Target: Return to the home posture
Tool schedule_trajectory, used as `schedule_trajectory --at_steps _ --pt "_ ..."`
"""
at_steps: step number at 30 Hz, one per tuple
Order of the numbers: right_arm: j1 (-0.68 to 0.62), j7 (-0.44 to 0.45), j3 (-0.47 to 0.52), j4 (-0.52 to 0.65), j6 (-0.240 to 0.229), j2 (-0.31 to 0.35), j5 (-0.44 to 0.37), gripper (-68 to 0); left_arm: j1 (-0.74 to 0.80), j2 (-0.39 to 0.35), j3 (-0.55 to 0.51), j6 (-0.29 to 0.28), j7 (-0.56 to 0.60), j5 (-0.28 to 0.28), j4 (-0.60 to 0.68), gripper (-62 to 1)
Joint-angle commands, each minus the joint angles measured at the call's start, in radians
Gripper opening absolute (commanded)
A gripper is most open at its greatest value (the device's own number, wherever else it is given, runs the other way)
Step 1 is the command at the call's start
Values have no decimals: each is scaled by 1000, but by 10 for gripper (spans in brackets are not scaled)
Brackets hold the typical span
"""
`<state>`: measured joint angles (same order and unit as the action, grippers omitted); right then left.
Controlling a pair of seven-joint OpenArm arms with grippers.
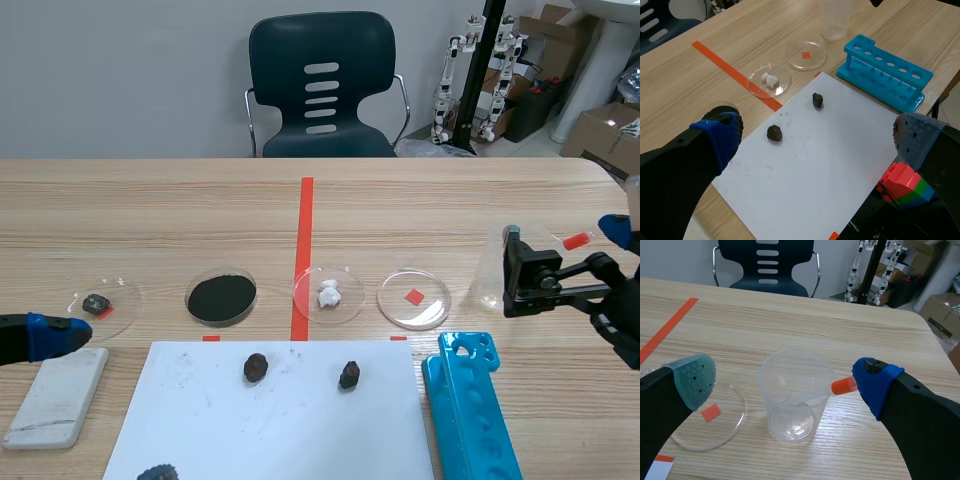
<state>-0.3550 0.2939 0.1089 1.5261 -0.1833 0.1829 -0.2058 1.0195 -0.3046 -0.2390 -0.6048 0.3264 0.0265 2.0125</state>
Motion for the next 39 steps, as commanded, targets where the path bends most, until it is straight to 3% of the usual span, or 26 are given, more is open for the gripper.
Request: schedule_trajectory --at_steps 1,28,34,39 --pt "17 19 1 8 0 11 -3 -109 8 5 3 -1 18 -11 11 14" --pt "-14 23 1 24 16 13 -7 -108 8 5 3 -1 18 -11 11 14" --pt "-127 23 -8 140 14 21 -7 -108 8 5 3 -1 18 -11 11 14" --pt "-259 23 -60 286 16 89 -8 -108 8 5 3 -1 18 -11 11 14"
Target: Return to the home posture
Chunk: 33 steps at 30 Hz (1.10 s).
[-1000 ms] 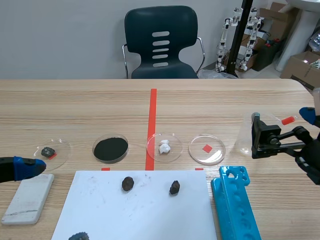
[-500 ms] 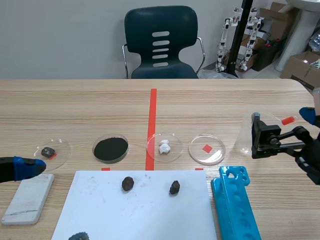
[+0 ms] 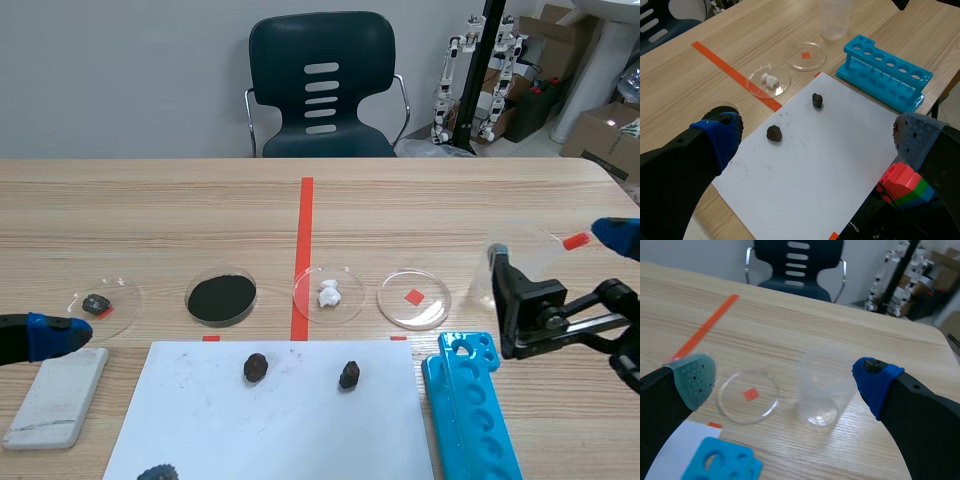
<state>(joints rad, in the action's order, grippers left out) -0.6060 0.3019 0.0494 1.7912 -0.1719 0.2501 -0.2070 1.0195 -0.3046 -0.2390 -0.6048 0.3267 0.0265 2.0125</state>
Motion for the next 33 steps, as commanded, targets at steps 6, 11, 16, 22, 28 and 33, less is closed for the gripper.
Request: schedule_trajectory --at_steps 6,11,16,22,28,33 --pt "-143 15 -32 129 12 100 -8 -108 8 5 3 -1 17 -11 11 14" --pt "-248 18 -40 173 11 153 -6 -108 8 5 3 -1 17 -11 11 14" --pt "-378 31 -39 222 12 230 -3 -92 8 5 3 -1 17 -11 11 14" --pt "-479 98 -39 245 19 335 5 -20 8 5 3 -1 17 -11 11 14" --pt "-518 152 -37 245 23 410 20 -20 8 5 3 -1 17 -11 11 14" --pt "-519 216 -37 245 23 415 21 -20 8 5 3 -1 17 -11 11 14"
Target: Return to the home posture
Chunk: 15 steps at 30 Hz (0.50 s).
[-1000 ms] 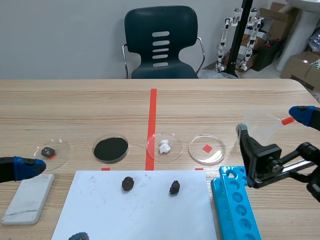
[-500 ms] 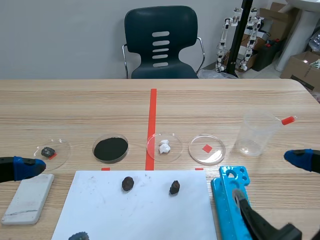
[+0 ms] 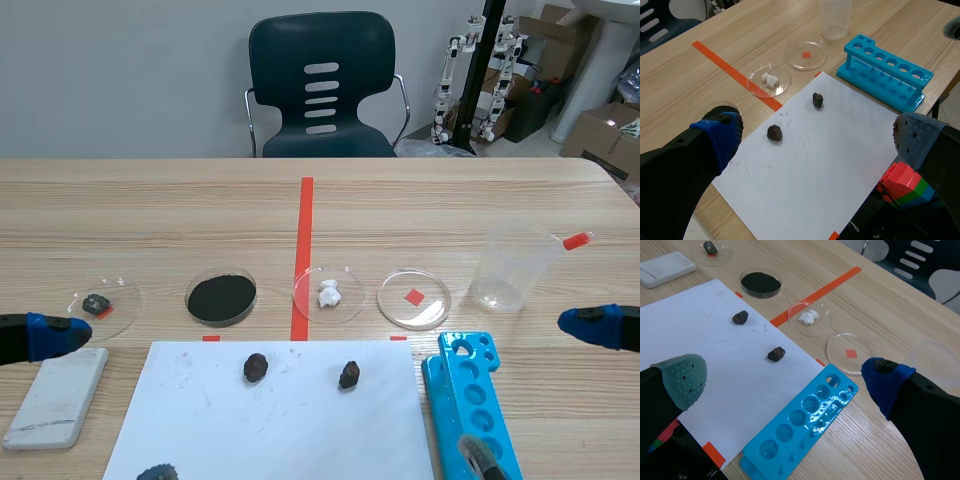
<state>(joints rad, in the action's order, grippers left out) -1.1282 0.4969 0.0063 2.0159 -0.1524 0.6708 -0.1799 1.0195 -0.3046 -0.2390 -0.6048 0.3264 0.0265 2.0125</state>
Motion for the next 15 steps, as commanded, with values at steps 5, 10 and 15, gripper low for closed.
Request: schedule_trajectory --at_steps 5,10,15 --pt "3 34 6 21 3 -6 13 -20 8 5 3 -1 18 -11 11 14" --pt "3 33 6 21 4 -6 13 -20 8 5 3 -1 18 -11 11 14" --pt "3 34 6 21 3 -6 13 -20 8 5 3 -1 18 -11 11 14"
